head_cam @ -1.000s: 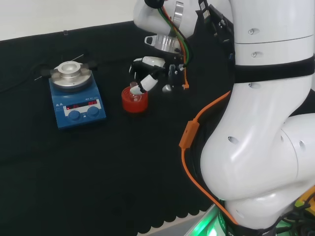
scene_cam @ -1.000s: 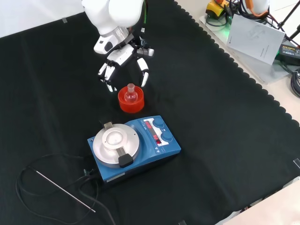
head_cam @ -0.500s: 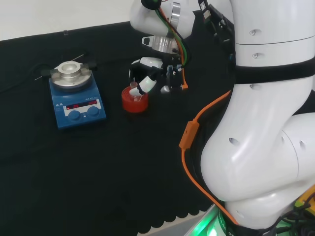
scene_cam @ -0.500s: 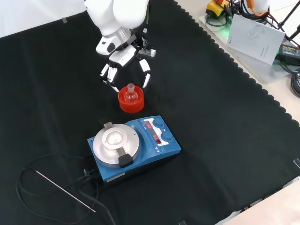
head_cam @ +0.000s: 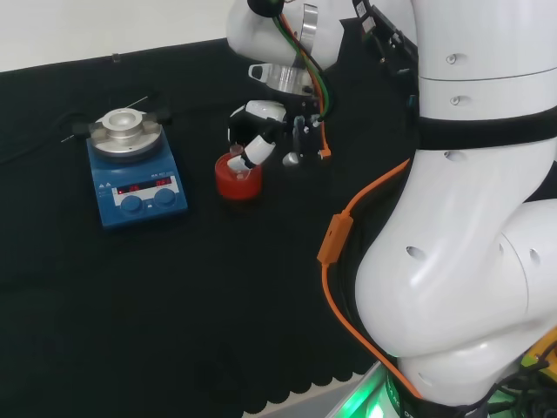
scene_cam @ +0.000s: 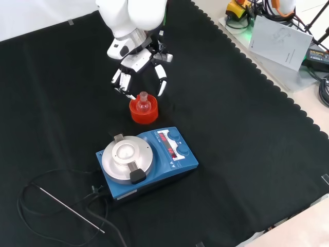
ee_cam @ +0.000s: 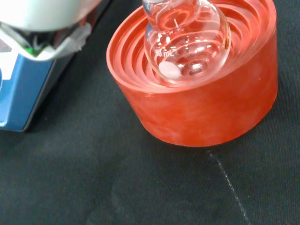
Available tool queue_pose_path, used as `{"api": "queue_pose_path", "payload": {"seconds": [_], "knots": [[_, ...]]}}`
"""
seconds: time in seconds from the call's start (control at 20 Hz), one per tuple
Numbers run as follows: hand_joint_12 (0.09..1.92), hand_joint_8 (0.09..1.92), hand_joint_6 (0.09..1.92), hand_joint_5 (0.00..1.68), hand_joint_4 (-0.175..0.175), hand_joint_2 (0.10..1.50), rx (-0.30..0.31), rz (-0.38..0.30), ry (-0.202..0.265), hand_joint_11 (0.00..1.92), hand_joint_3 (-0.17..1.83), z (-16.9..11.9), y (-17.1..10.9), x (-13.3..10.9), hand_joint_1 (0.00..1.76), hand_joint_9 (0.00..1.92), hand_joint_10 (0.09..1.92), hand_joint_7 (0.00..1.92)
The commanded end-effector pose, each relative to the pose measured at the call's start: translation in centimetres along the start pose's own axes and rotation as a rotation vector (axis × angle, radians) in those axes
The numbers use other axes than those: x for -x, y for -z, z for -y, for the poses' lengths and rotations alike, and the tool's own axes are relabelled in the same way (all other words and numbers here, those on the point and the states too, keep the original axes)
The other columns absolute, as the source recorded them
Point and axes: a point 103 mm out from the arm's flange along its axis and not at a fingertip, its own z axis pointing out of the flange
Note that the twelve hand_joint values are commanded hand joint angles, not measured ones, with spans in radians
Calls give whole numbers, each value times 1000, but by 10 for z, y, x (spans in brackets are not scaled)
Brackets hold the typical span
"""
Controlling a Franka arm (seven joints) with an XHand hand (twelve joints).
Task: Pick up the round-bottom flask.
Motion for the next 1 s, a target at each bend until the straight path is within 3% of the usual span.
{"api": "queue_pose_path", "payload": {"seconds": [0.05, 0.45, 0.75, 1.0], "knots": [[1489, 961, 1139, 610, -157, 343, -20, 22, -6, 240, 850, -2, -7, -2, 930, 707, 933, 726], [1486, 961, 1147, 604, -155, 340, -31, 32, 1, 259, 855, -4, -10, -6, 933, 715, 934, 731], [1444, 949, 1051, 788, -172, 351, -12, 46, -1, 369, 897, -1, -7, -8, 1008, 810, 919, 794], [1432, 945, 1017, 838, -175, 353, -9, 32, 2, 411, 914, -1, -7, -7, 1042, 866, 918, 827]]}}
